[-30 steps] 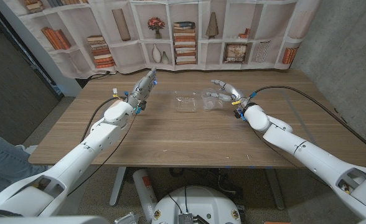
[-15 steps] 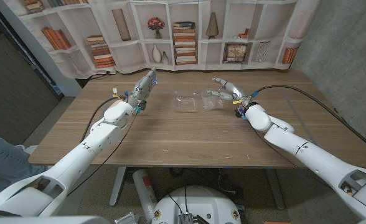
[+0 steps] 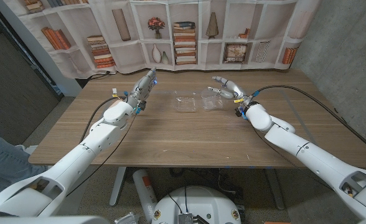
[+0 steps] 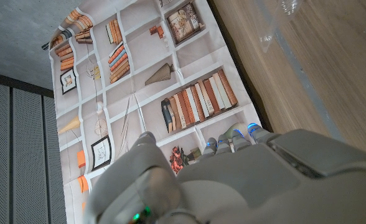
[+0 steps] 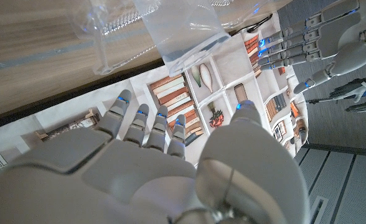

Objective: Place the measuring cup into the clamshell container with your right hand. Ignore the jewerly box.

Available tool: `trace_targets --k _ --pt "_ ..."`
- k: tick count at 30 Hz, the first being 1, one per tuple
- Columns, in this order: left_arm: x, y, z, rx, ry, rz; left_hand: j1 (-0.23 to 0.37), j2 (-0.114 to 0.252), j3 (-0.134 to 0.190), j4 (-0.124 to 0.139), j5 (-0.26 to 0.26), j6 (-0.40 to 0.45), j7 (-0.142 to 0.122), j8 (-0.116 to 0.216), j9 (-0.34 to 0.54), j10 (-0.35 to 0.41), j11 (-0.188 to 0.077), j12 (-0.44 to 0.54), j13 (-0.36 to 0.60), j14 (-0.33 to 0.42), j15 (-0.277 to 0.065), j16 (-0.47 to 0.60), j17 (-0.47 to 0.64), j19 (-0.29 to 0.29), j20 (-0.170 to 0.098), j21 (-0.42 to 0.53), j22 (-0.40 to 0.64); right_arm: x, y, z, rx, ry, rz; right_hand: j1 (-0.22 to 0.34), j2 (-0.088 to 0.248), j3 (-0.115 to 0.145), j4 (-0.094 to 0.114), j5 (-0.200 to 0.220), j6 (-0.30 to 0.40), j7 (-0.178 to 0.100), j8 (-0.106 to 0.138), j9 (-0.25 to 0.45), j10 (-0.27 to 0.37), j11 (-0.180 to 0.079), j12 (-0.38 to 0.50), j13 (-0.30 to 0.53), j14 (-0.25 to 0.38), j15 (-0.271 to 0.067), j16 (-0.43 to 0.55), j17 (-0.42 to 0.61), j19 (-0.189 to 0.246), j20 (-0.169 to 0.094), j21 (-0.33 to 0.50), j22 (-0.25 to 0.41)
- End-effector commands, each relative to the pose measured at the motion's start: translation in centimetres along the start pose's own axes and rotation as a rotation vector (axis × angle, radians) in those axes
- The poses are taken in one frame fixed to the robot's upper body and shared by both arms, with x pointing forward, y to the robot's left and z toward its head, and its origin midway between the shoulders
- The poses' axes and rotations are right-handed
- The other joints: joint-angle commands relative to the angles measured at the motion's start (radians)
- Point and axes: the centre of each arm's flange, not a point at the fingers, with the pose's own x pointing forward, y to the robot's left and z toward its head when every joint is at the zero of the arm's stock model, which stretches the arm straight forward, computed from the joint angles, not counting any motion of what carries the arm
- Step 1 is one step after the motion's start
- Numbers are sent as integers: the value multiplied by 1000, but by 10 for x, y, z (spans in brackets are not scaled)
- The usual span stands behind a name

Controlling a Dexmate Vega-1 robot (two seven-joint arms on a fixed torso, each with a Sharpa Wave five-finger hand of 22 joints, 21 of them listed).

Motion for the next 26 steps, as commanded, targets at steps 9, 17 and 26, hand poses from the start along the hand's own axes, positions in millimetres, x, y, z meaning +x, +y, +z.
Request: trace_targets --k 9,17,26 --pt "-3 -2 2 1 -9 -9 7 9 -5 1 -1 3 0 4 5 -31 -6 4 4 -140 1 2 2 -240 -9 5 3 -4 -6 6 67 -42 -42 -29 17 -5 21 3 23 19 11 -1 25 9 15 2 21 -11 10 0 19 -52 11 2" --pt "-6 -2 1 -1 -6 -7 7 10 -5 0 -2 3 -2 4 5 -31 -7 4 4 -139 1 1 2 -240 -7 5 3 -6 -7 7 70 -48 -48 -31 23 -4 23 2 28 17 12 -1 26 9 15 1 27 -16 10 0 27 -52 14 2" --pt "-6 -2 1 -1 -5 -12 8 10 -6 0 -2 4 -2 4 5 -29 -6 4 4 -140 1 1 2 -242 -5 4 3 -8 -7 8 68 -44 -54 -32 27 -4 24 0 33 14 13 -2 28 3 16 1 28 -18 8 -2 27 -45 13 1"
